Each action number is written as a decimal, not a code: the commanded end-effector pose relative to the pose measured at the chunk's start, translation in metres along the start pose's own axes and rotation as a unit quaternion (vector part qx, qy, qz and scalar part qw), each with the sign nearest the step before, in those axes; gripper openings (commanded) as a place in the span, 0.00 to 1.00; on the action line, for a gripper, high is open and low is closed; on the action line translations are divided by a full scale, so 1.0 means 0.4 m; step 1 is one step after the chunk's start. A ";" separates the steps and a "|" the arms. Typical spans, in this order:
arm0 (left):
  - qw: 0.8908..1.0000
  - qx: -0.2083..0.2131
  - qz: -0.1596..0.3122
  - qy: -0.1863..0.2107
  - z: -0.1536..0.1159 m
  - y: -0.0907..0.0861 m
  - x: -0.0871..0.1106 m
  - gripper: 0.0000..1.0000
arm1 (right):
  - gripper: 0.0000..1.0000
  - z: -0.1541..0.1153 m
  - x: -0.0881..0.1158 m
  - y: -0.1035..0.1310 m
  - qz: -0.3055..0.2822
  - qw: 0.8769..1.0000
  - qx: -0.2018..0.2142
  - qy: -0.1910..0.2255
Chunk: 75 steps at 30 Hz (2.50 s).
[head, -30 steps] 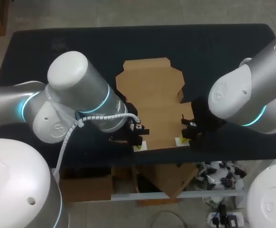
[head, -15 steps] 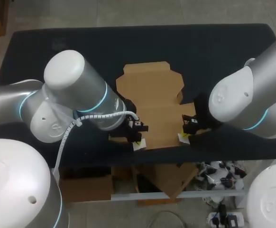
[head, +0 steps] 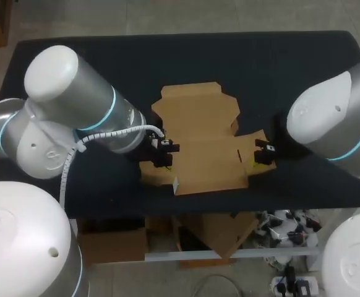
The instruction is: Assemble the packaging by folding the flat box into shape, placing the metal phone stand inside, and closing the box properly
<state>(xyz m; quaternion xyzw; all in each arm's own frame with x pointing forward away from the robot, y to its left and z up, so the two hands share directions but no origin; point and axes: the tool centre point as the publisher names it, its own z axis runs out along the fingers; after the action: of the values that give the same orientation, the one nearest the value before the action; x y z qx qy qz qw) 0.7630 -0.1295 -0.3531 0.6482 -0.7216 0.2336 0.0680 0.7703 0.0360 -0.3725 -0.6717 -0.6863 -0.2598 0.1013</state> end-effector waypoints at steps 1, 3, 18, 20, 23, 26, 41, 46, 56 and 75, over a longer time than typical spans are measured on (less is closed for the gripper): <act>1.000 -0.002 0.000 0.013 -0.057 -0.016 -0.032 0.00 | 0.00 -0.054 -0.038 0.024 0.000 0.997 0.005 0.079; 1.000 -0.002 0.001 0.019 -0.069 -0.033 -0.039 0.00 | 0.00 -0.069 -0.047 0.039 0.002 0.997 -0.001 0.083; 0.999 0.000 -0.005 0.038 -0.124 -0.133 -0.084 0.09 | 0.00 -0.124 -0.094 0.167 -0.019 0.993 0.006 0.118; 0.999 0.001 -0.007 0.038 -0.127 -0.144 -0.089 0.09 | 0.00 -0.126 -0.099 0.183 -0.020 0.992 0.010 0.122; 0.999 0.003 -0.009 0.039 -0.131 -0.156 -0.096 0.10 | 0.00 -0.128 -0.104 0.203 -0.021 0.992 0.014 0.126; 0.999 0.005 -0.011 0.041 -0.136 -0.168 -0.104 0.19 | 0.06 -0.130 -0.103 0.217 -0.021 0.992 0.015 0.125; 0.998 0.016 -0.006 0.060 -0.162 -0.221 -0.140 1.00 | 1.00 -0.140 -0.123 0.292 -0.044 0.988 0.006 0.145; 0.996 0.015 0.002 0.086 -0.176 -0.248 -0.165 1.00 | 1.00 -0.128 -0.127 0.334 -0.040 0.987 0.009 0.153; 0.993 0.008 0.010 0.118 -0.198 -0.309 -0.202 1.00 | 1.00 -0.110 -0.118 0.410 -0.052 0.982 0.017 0.181; 0.991 -0.003 0.016 0.134 -0.173 -0.322 -0.206 1.00 | 1.00 -0.066 -0.116 0.448 -0.049 0.977 0.027 0.204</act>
<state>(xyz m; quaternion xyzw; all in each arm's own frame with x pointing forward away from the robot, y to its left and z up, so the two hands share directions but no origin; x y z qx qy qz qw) 0.8773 -0.0314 -0.2869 0.6033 -0.7162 0.3168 0.1509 0.9274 -0.0268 -0.3231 -0.5760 -0.6908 -0.3749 0.2248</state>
